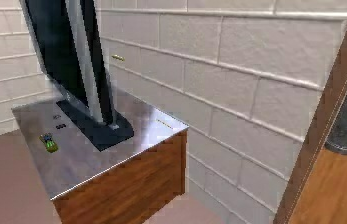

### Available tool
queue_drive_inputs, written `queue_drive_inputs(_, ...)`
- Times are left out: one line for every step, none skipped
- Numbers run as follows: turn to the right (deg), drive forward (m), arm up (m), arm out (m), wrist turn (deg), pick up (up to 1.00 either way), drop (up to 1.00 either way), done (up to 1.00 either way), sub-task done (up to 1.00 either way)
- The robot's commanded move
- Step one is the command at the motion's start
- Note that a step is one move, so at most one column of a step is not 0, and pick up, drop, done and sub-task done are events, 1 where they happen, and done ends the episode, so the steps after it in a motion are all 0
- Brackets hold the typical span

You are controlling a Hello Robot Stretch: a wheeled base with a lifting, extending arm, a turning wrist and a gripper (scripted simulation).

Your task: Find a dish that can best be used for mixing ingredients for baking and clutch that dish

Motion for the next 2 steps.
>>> queue_drive_inputs(45.0,0.0,0.0,0.0,0.0,0.0,0.0,0.0,0.0)
queue_drive_inputs(0.0,0.45,0.0,0.0,0.0,0.0,0.0,0.0,0.0)
